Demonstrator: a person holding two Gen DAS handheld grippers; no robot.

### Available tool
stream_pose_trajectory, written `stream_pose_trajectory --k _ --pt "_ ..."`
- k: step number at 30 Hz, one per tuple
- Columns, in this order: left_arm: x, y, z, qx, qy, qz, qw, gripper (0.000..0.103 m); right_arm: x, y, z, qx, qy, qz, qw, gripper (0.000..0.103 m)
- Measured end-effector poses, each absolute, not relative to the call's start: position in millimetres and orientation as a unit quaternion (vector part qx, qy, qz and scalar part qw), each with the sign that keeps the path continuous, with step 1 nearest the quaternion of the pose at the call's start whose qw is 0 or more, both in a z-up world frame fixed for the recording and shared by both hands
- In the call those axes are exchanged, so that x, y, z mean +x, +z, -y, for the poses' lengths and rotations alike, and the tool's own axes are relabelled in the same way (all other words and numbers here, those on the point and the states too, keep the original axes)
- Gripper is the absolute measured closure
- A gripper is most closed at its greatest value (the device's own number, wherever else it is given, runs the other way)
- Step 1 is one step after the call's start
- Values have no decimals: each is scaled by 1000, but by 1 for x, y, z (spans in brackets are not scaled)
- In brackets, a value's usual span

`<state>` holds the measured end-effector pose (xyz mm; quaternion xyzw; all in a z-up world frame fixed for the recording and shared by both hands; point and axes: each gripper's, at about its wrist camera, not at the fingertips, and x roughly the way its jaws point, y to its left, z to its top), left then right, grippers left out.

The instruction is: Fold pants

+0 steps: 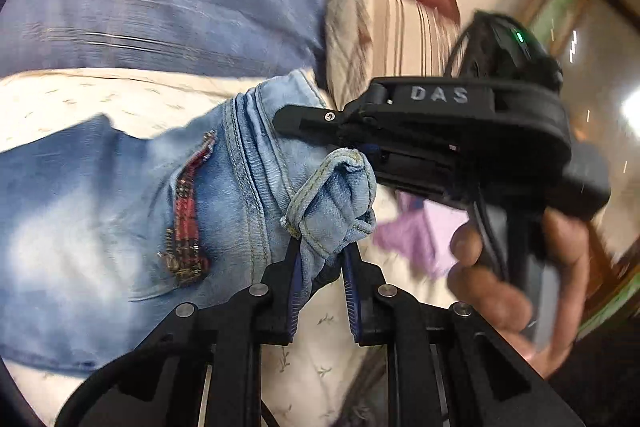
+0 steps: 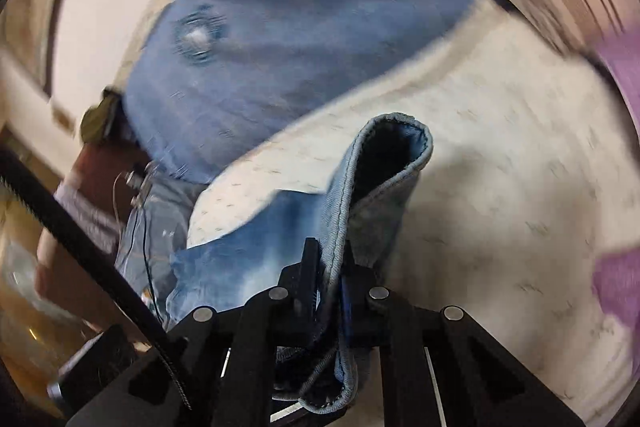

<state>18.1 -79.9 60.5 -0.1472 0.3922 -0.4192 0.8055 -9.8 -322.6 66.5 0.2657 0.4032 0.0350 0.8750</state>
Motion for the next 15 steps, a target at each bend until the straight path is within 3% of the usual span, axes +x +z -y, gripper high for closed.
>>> stream_pose_trajectory --k 4,8,12,15 --pt "31 65 14 -236 -393 -383 802 86 25 90 255 230 95 -394 885 94" --pt "42 45 -62 -306 -348 -392 795 86 64 79 185 207 146 -409 877 94" --pt "49 -2 -117 -329 -280 -429 793 85 99 32 126 191 183 -440 858 88" --pt "54 -36 -130 -345 -233 -472 777 81 114 -13 104 191 197 -477 835 79"
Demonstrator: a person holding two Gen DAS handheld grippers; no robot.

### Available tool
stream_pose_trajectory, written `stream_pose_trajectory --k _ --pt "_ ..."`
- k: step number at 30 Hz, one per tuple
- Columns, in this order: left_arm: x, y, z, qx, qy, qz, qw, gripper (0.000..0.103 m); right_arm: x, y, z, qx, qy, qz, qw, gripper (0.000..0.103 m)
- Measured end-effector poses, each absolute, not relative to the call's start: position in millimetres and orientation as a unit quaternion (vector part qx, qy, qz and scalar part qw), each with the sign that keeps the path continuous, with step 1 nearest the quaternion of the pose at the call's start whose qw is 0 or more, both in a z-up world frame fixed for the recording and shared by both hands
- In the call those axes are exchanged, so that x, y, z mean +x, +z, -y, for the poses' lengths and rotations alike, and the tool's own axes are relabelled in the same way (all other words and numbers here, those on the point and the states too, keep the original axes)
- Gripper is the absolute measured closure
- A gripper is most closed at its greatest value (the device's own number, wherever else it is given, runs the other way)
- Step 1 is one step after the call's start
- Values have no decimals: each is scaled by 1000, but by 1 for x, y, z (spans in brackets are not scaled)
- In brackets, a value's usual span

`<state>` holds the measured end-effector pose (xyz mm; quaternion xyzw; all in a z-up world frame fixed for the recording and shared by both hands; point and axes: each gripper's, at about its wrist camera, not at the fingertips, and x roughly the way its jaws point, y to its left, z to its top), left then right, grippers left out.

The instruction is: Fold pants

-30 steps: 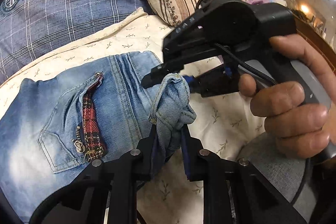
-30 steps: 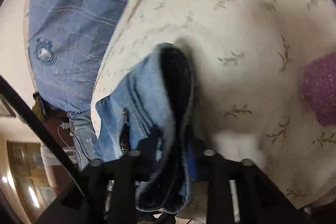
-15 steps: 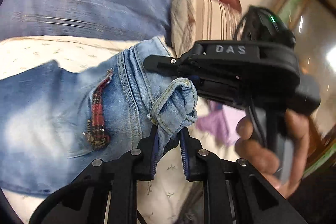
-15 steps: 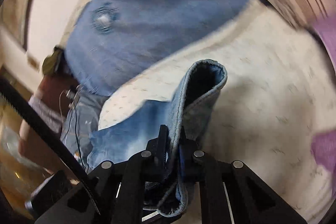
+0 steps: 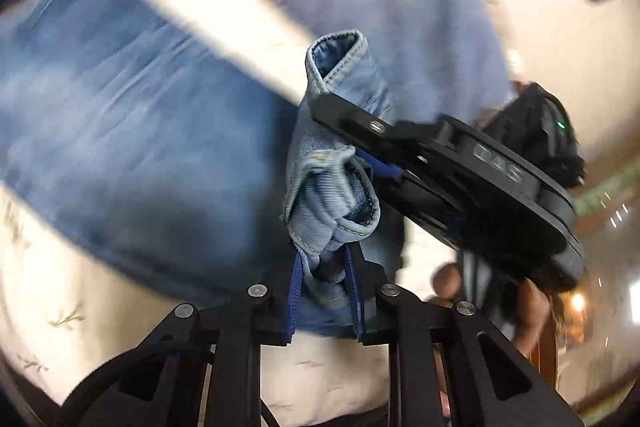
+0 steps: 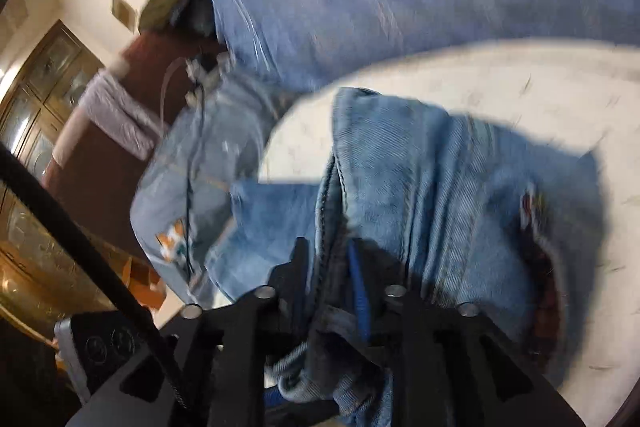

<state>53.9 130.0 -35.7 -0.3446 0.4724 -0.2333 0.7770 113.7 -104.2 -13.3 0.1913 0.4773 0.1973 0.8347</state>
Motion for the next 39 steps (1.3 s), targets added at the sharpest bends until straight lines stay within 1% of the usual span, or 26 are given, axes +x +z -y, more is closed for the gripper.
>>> stream_pose_trajectory --k 1,3,4,5,6,7,11,14,15,16,17,18,19,20,21,23,24,25,26,28,32,34,36,38,39 --pt "53 -41 -132 -349 -216 -483 774 79 117 -28 103 201 198 -499 819 79" --pt "52 -44 -133 -355 -202 -486 772 72 110 -34 106 215 211 -506 808 79" --pt "50 -40 -133 -351 -199 -482 778 70 104 -25 111 212 209 -493 818 70" --pt "46 -34 -134 -345 -198 -474 786 62 99 -16 117 210 204 -481 827 47" --pt "42 -28 -135 -338 -199 -462 795 53 90 -4 127 208 191 -465 839 33" --pt "38 -22 -134 -332 -200 -453 803 51 80 9 140 205 167 -445 856 21" --pt "31 -4 -131 -304 -182 -440 825 42 42 23 173 179 97 -425 882 21" --pt "39 -5 -129 -294 -170 -463 819 45 4 19 185 148 73 -425 890 21" --pt "41 -5 -127 -290 -173 -463 819 55 -6 15 184 135 71 -430 890 21" --pt "40 -3 -125 -284 -179 -464 820 63 -18 9 179 117 71 -439 888 22" --pt "42 0 -122 -279 -186 -463 821 79 -20 5 171 103 71 -444 887 22" --pt "43 1 -118 -272 -190 -462 822 85 -22 1 164 88 72 -449 886 23" --pt "47 2 -115 -264 -189 -463 825 87 -20 -1 152 72 75 -454 885 24" --pt "47 3 -117 -262 -190 -461 826 91 -17 -4 142 53 79 -460 883 29" --pt "48 4 -119 -267 -198 -455 826 94 -16 -8 127 15 84 -468 880 32" --pt "50 8 -126 -273 -202 -440 832 95 -21 -13 113 -28 84 -468 879 40" --pt "51 10 -129 -274 -196 -435 835 95 -23 -16 108 -45 79 -468 879 42" --pt "51 8 -133 -275 -191 -436 835 96 -23 -20 105 -56 73 -473 876 47" --pt "53 5 -136 -276 -183 -439 835 98 -20 -23 105 -61 65 -479 873 56" --pt "54 -3 -141 -276 -170 -447 834 98 -16 -32 110 -66 45 -497 864 68" --pt "55 -14 -138 -283 -168 -467 821 97 -16 -31 119 -41 53 -502 862 71" --pt "50 -12 -136 -281 -176 -473 816 91 -15 -33 123 -35 52 -507 860 71" --pt "43 -11 -136 -286 -189 -472 812 68 -15 -31 127 -19 56 -507 860 71" --pt "39 -8 -133 -278 -197 -469 815 60 -15 -29 136 14 65 -508 859 70" --pt "38 -8 -130 -273 -205 -469 814 58 -15 -29 139 21 67 -509 858 70"
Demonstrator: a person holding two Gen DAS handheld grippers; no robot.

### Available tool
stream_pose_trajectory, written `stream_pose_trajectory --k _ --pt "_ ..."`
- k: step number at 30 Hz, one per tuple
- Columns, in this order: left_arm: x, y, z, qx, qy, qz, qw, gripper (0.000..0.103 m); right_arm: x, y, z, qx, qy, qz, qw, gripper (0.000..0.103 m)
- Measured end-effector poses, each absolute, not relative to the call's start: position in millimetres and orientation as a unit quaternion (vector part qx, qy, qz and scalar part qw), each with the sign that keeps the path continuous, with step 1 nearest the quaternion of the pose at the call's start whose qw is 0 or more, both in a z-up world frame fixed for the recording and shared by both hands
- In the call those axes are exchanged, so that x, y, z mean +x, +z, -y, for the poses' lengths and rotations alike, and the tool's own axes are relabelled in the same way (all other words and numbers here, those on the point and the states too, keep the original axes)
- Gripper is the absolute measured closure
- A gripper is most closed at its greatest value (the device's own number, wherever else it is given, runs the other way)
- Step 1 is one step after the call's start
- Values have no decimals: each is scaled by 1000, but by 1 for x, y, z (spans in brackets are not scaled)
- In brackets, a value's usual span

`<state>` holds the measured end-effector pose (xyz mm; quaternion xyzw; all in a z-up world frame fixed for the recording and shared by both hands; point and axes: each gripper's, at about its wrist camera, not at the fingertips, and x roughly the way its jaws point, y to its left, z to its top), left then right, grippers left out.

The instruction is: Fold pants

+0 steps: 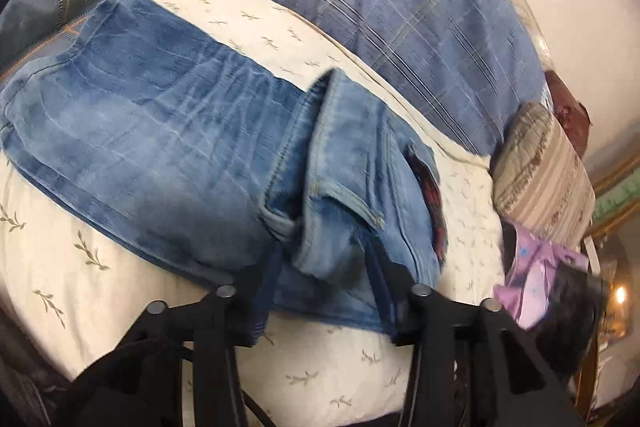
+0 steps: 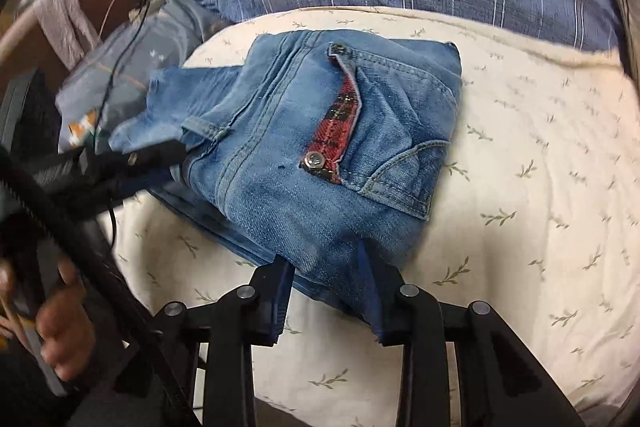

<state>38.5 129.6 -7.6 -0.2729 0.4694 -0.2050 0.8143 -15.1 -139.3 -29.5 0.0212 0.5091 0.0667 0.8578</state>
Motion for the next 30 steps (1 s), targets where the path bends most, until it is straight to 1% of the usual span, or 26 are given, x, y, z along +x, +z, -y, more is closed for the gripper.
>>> stream_pose_trajectory --k 2,4,6,7,9,11,13,16,18,19,20,21,23,24,27,30 --pt "40 -8 -123 -253 -208 -472 819 55 -15 -29 142 32 69 -511 856 70" --pt "45 -11 -116 -240 -198 -473 825 56 -16 -29 140 26 67 -511 857 70" --pt "52 -15 -114 -242 -189 -481 821 73 -15 -30 137 18 63 -511 857 71" --pt "53 -14 -116 -246 -193 -479 820 75 -15 -31 137 16 61 -512 857 71" --pt "49 -1 -123 -246 -200 -459 830 80 -14 -29 136 15 62 -510 858 76" --pt "42 22 -131 -234 -203 -420 853 80 -17 -21 134 16 71 -497 865 80" --pt "42 25 -128 -200 -188 -415 868 80 -19 -17 131 20 91 -488 868 80" --pt "54 -13 -115 -178 -161 -480 844 79 -12 -33 124 -2 82 -514 854 79" --pt "53 -21 -112 -179 -157 -495 835 75 -10 -40 126 3 79 -527 846 76" --pt "51 -15 -112 -178 -161 -487 839 73 -10 -38 129 14 85 -528 845 71" --pt "50 -9 -113 -179 -168 -479 843 69 -10 -34 132 27 94 -527 844 61" --pt "48 -3 -117 -186 -171 -468 847 67 -11 -26 140 60 114 -518 845 55" --pt "46 2 -125 -202 -167 -456 851 65 -14 -14 154 111 142 -498 848 25" --pt "45 1 -129 -209 -160 -454 851 64 -15 -6 163 137 154 -483 851 21" --pt "49 -6 -139 -248 -160 -464 835 64 -15 5 185 193 154 -451 858 20" --pt "55 -12 -141 -260 -171 -471 825 63 2 -13 204 234 99 -478 841 20"
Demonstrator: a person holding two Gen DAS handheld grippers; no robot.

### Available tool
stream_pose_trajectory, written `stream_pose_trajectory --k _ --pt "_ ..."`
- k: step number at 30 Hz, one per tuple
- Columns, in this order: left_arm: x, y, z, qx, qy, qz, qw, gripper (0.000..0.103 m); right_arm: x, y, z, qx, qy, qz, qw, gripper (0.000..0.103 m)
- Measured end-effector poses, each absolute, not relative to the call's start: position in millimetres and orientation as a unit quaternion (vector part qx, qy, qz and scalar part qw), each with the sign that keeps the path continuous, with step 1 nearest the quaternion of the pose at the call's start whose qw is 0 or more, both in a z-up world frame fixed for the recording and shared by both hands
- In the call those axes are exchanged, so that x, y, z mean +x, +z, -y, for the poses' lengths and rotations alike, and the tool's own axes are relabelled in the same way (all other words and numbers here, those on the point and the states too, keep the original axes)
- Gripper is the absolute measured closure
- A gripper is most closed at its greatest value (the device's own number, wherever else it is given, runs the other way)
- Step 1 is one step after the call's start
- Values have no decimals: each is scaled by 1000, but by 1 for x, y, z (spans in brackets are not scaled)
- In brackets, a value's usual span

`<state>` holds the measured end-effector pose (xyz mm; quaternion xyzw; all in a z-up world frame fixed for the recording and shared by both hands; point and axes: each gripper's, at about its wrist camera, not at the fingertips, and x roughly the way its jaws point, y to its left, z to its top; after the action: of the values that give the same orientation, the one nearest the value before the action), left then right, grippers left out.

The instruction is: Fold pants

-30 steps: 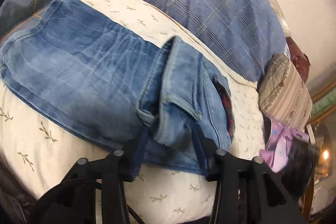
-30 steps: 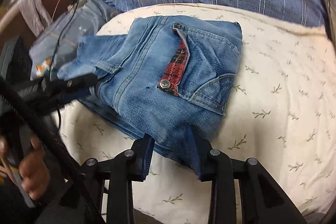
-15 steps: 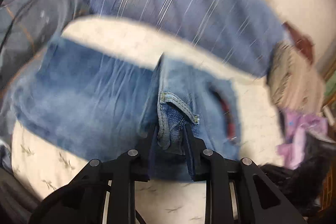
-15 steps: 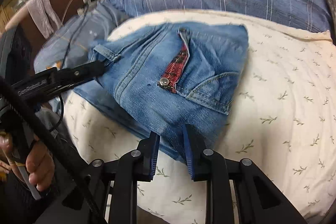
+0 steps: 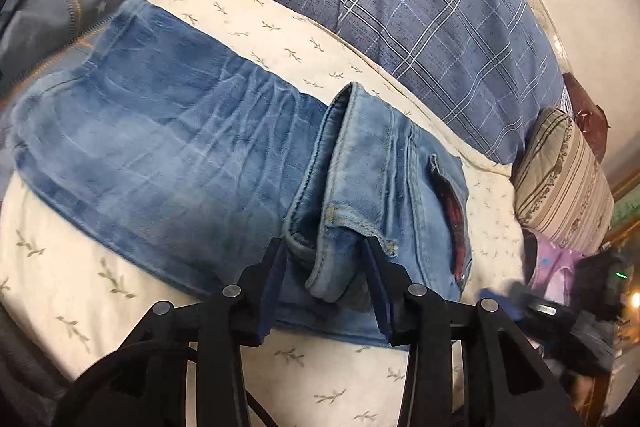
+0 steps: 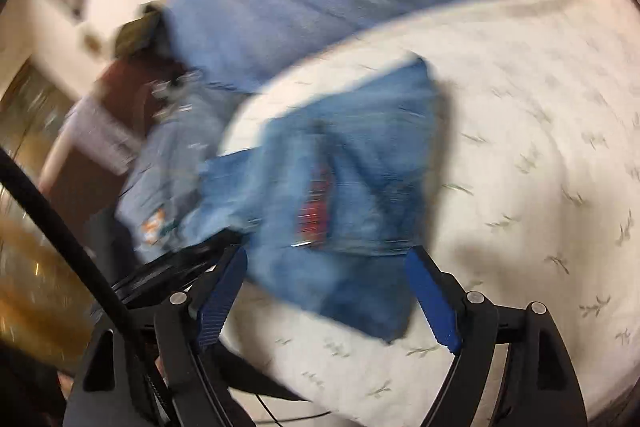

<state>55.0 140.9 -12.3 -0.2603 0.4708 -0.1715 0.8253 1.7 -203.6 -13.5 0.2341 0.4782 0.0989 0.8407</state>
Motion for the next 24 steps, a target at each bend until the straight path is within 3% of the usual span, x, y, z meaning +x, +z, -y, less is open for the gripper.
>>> stream_pose_trajectory --k 3,6,7,8,13,17,19,22,24 --pt "68 -22 -132 -255 -172 -485 818 64 27 -49 213 268 57 -535 799 24" --pt "77 -32 -124 -241 -164 -498 817 71 36 -68 216 333 83 -543 766 37" --pt "77 -31 -120 -233 -161 -496 821 73 37 -66 214 325 82 -542 771 44" --pt "76 -28 -117 -219 -158 -493 827 75 35 -63 212 319 87 -539 775 63" --pt "72 -11 -99 -204 -186 -492 825 85 29 -31 213 294 99 -510 802 77" --pt "76 -14 -83 -214 -220 -499 811 83 28 -4 225 259 85 -479 834 78" --pt "80 -29 -75 -191 -209 -509 813 81 33 -18 232 248 54 -503 826 77" --pt "78 -35 -80 -202 -203 -509 812 75 36 -46 239 250 18 -538 805 61" --pt "76 -28 -89 -212 -203 -502 813 72 32 -40 240 259 21 -527 809 57"
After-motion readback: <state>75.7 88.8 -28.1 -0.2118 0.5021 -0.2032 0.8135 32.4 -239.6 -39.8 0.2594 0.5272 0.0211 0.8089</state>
